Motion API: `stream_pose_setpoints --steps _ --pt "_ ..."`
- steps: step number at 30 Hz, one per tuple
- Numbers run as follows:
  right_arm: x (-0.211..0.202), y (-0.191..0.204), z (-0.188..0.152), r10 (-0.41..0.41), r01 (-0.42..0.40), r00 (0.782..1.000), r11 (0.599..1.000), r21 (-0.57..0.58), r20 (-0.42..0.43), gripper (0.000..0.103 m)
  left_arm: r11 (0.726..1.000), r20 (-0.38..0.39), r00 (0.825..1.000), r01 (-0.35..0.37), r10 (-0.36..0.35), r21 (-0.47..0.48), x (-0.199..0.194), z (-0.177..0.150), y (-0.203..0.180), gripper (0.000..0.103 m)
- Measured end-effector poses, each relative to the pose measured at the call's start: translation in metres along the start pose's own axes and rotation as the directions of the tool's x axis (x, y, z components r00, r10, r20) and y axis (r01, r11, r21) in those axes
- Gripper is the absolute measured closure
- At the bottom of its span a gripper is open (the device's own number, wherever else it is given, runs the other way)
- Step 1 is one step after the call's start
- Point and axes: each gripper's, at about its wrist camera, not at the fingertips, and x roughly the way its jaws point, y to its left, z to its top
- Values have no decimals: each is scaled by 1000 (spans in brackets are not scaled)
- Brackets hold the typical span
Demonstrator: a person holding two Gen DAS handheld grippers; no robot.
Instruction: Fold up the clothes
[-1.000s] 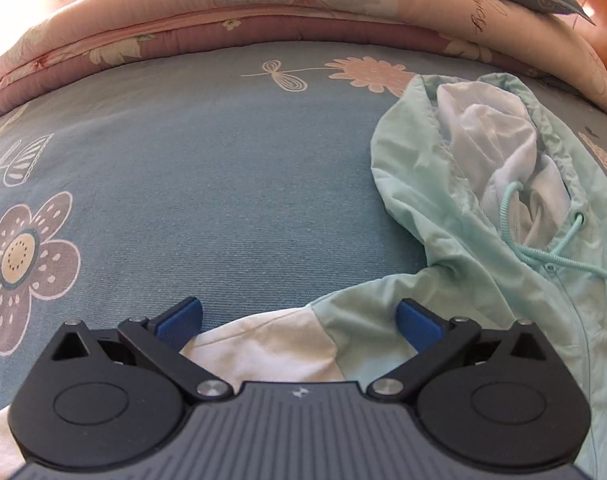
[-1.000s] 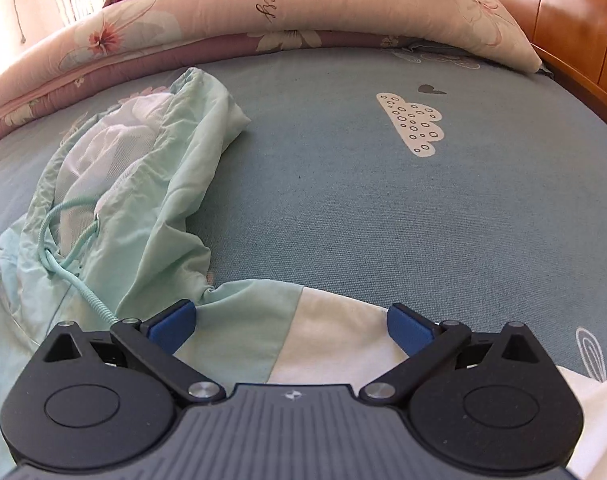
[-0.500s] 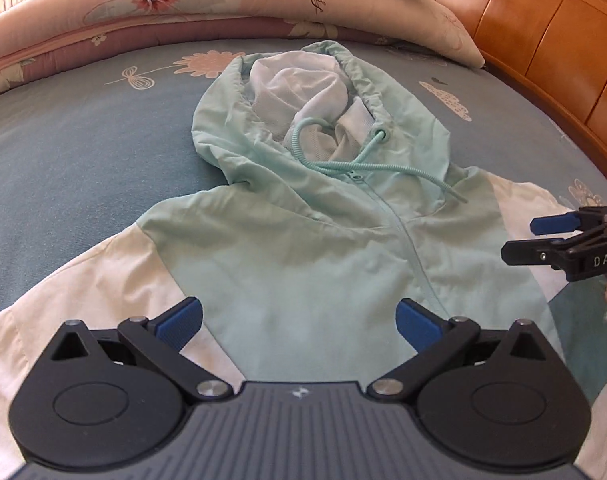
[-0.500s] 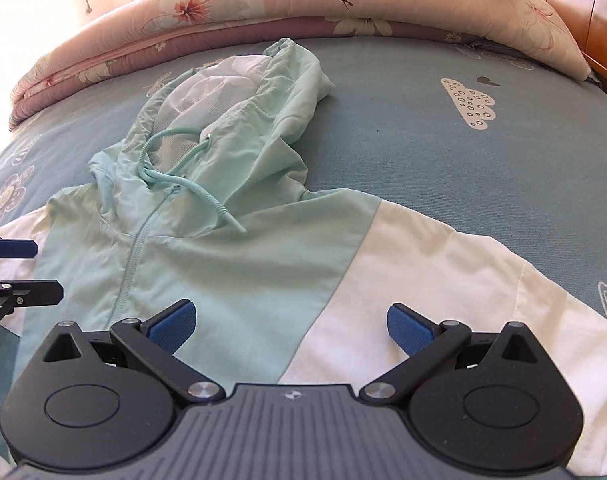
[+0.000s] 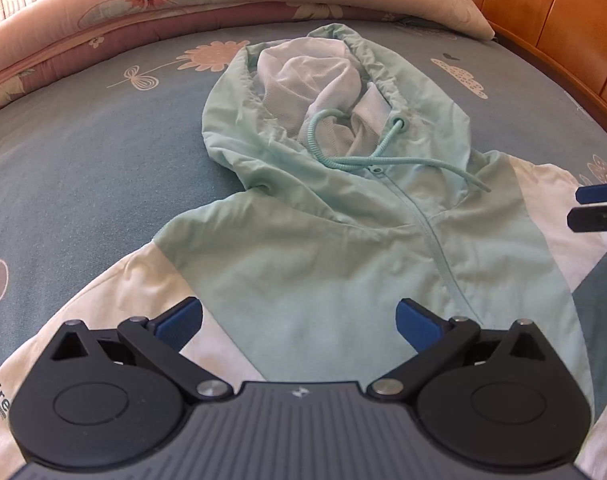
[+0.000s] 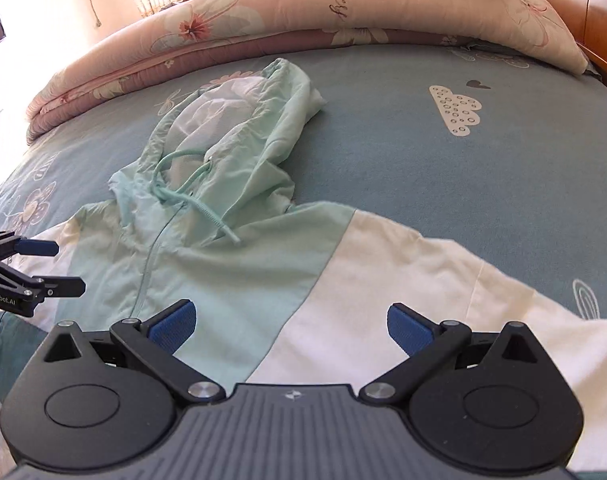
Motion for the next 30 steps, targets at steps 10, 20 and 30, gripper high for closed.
stream_pose_setpoints --steps 10,20,30 --pt "10 47 -63 -85 80 994 994 -77 -71 0 976 -73 997 -2 -14 -217 -5 -58 -19 1" --pt "-49 -65 -22 -150 155 987 984 91 -65 0 912 -299 954 -141 21 -386 -37 -12 -38 1" --pt "-82 -210 -74 -281 318 942 924 213 -185 0 898 -379 924 -205 46 -389 -39 7 -137 1"
